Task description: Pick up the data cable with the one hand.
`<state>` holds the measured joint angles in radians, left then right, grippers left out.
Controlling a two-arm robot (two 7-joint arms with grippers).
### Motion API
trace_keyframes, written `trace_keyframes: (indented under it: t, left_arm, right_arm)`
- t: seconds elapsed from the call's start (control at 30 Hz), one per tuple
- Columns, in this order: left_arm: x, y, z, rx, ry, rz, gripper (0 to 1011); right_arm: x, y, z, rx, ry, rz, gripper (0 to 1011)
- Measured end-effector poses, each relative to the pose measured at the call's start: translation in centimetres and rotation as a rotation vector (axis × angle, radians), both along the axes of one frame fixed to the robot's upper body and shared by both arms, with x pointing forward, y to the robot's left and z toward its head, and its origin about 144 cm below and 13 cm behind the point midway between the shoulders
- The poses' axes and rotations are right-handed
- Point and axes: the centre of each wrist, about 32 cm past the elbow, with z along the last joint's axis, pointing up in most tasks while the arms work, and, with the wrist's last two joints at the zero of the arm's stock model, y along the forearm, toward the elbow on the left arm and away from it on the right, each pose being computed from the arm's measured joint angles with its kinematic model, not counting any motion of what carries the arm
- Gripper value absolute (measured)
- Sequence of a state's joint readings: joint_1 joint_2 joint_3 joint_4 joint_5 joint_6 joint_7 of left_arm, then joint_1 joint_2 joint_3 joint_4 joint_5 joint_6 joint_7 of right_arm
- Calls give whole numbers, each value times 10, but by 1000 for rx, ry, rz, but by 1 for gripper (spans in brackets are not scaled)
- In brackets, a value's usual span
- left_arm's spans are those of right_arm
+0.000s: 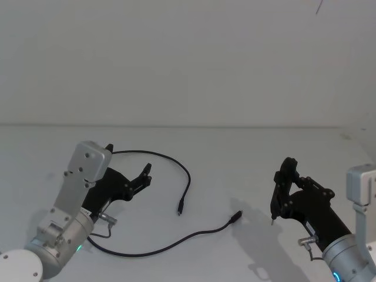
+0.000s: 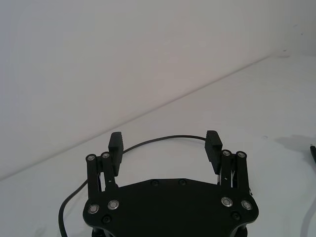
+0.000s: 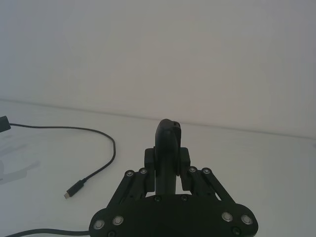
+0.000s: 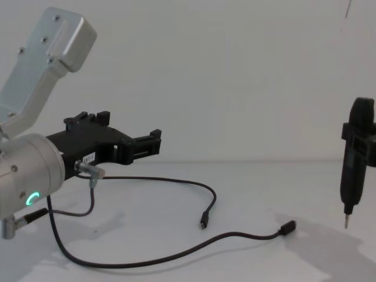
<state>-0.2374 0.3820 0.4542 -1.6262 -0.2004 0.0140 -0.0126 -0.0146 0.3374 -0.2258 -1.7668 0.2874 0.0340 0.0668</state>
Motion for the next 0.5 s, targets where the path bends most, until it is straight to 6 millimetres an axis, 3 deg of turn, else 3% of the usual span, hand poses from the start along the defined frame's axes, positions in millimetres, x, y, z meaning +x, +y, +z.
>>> trace_keyframes:
  t: [0.5]
  left_arm:
    - [-1,6,7,53,52,-111,1001]
  right_arm:
    - [0,0,0,0,0,0,279]
